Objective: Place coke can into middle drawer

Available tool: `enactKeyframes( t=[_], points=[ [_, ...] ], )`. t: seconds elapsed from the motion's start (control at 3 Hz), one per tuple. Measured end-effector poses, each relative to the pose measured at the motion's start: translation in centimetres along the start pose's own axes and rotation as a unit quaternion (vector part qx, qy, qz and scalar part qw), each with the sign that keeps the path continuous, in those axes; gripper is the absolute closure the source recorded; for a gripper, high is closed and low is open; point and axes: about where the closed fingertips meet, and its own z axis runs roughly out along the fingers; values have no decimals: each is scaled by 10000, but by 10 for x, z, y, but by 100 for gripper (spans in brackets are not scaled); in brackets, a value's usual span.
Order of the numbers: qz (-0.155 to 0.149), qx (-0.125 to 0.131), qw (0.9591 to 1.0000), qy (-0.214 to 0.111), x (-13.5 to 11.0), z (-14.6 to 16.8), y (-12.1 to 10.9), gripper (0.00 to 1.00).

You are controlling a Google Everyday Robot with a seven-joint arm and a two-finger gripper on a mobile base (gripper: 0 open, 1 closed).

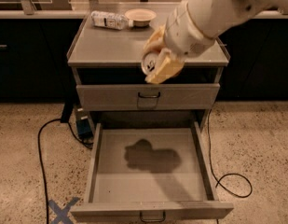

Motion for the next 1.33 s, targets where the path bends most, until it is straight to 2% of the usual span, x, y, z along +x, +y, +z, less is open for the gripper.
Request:
enactKeyframes(
  t=[0.33,0.67,1.0,1.33],
  points=[
    [-137,-881,9956,-287,3,65,64,100],
    [-136,-881,9956,-288,3,65,64,100],
    [28,-918,9949,-405,8,79,78,100],
    [377,-1068,9915,-632,20,115,115,100]
  ],
)
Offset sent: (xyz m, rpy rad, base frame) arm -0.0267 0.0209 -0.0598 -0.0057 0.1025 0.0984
